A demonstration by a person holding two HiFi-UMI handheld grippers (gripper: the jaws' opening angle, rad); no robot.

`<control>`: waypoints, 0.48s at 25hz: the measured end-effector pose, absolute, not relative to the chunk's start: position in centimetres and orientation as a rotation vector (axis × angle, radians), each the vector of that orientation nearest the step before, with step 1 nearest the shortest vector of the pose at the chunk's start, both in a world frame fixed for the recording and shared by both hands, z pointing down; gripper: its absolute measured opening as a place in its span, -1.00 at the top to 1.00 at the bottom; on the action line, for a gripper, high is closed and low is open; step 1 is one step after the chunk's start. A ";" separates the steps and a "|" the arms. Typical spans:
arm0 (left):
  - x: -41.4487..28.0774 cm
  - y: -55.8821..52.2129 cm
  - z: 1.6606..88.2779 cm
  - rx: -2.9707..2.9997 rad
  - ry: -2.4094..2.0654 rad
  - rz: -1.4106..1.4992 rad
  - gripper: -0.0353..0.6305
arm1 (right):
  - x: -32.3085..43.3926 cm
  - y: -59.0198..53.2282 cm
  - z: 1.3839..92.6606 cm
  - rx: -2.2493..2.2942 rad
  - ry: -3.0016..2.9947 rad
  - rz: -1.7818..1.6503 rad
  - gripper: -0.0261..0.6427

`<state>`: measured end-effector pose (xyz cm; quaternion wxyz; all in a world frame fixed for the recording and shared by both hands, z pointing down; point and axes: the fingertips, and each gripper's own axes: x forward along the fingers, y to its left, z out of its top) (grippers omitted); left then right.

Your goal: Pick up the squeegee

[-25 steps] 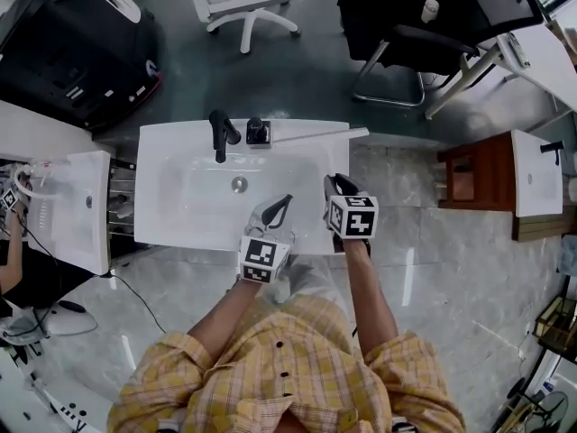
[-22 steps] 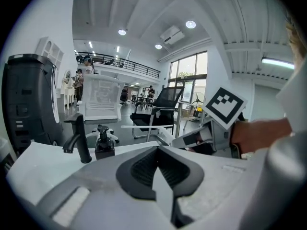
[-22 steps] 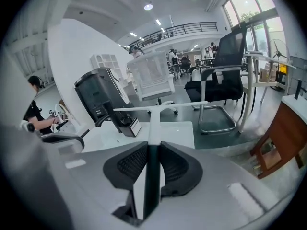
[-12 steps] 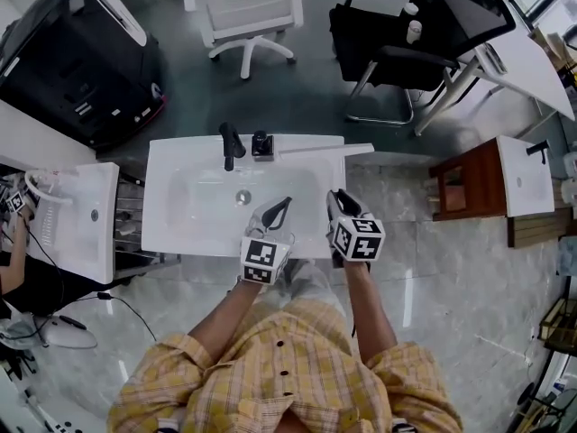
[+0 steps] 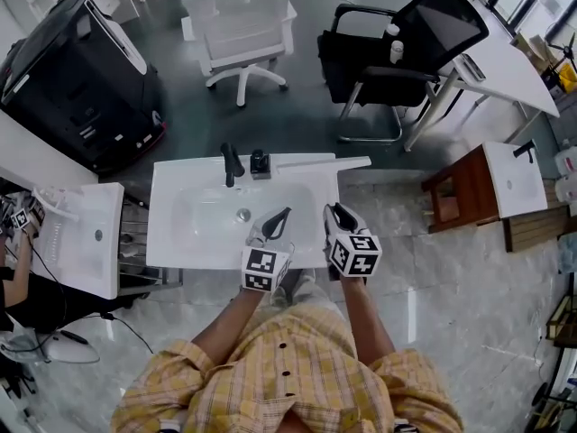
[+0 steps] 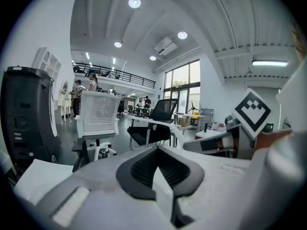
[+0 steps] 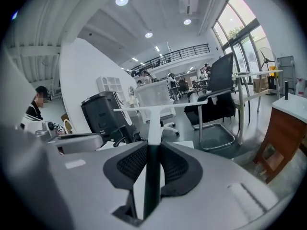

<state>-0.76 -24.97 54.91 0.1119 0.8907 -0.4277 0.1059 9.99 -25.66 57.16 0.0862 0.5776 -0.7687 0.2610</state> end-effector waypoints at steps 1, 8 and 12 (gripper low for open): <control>-0.7 -24.9 54.5 2.619 -1.255 0.307 0.90 | 10.0 -25.5 56.9 1.729 -2.296 0.774 0.67; 0.0 -24.2 52.9 2.639 -1.243 0.280 0.90 | 9.8 -24.4 54.9 1.753 -2.343 0.748 0.67; 0.4 -24.2 52.1 2.661 -1.239 0.276 0.90 | 9.9 -24.4 53.7 1.761 -2.367 0.723 0.67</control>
